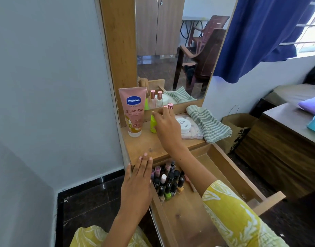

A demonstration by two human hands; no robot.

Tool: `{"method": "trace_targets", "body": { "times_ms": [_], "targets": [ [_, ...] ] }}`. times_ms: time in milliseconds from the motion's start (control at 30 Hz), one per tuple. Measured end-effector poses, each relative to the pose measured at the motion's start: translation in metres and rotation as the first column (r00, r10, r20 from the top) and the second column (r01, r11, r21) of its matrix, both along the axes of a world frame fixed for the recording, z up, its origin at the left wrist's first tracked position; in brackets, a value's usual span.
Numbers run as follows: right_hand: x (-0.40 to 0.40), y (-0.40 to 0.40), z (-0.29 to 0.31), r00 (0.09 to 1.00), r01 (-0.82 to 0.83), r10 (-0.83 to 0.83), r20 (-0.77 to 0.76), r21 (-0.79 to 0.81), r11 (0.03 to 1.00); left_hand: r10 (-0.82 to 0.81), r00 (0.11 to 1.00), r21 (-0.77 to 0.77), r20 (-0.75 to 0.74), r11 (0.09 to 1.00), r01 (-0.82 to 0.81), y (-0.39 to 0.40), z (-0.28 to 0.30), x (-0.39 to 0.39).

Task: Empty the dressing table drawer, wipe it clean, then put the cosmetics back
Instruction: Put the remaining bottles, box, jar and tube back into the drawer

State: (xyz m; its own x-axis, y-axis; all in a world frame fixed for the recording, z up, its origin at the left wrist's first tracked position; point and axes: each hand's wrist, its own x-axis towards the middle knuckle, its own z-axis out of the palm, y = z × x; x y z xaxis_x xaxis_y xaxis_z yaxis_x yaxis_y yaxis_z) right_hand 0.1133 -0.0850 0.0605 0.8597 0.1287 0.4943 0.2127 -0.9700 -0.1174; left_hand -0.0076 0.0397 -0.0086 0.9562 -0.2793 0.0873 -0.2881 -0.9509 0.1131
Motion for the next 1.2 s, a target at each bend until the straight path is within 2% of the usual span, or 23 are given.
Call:
{"method": "trace_targets", "body": {
  "times_ms": [200,333,433,567,733,967,1100,1200],
  "targets": [
    [-0.027,-0.009,0.001,0.987,-0.161,0.162,-0.012,0.058,0.985,0.013,1.000,-0.031,0.023,0.999,-0.012,-0.002,-0.002,0.000],
    [-0.076,-0.034,0.006,0.974,-0.149,0.207,-0.092,0.430,0.891,0.006,0.999,-0.044,0.047,0.999,-0.004,-0.001,-0.004,-0.002],
    [-0.115,-0.056,0.012,0.963,-0.084,0.214,-0.167,0.564,0.821,-0.001,0.998,-0.037,0.064,0.999,0.003,0.000,-0.007,-0.002],
    [-0.149,-0.080,0.014,0.914,-0.037,0.229,-0.336,0.491,0.870,-0.001,0.998,-0.044,0.063,0.999,0.004,0.000,-0.010,-0.001],
    [-0.171,-0.077,-0.016,0.762,-0.085,0.284,-0.582,0.344,0.935,0.006,0.998,-0.058,0.068,0.998,-0.002,-0.002,-0.010,-0.002],
    [-0.174,-0.047,-0.063,0.750,-0.151,0.348,-0.563,0.367,0.918,0.005,0.997,-0.059,0.071,0.998,0.000,-0.001,-0.010,-0.003],
    [-0.170,-0.041,-0.069,0.782,-0.126,0.312,-0.540,0.354,0.927,0.006,0.997,-0.062,0.071,0.998,-0.001,-0.001,-0.010,-0.003],
    [-0.173,-0.041,-0.068,0.806,-0.125,0.256,-0.534,0.269,0.955,0.015,0.997,-0.054,0.079,0.998,-0.011,-0.003,-0.011,-0.003]
  ]
}}
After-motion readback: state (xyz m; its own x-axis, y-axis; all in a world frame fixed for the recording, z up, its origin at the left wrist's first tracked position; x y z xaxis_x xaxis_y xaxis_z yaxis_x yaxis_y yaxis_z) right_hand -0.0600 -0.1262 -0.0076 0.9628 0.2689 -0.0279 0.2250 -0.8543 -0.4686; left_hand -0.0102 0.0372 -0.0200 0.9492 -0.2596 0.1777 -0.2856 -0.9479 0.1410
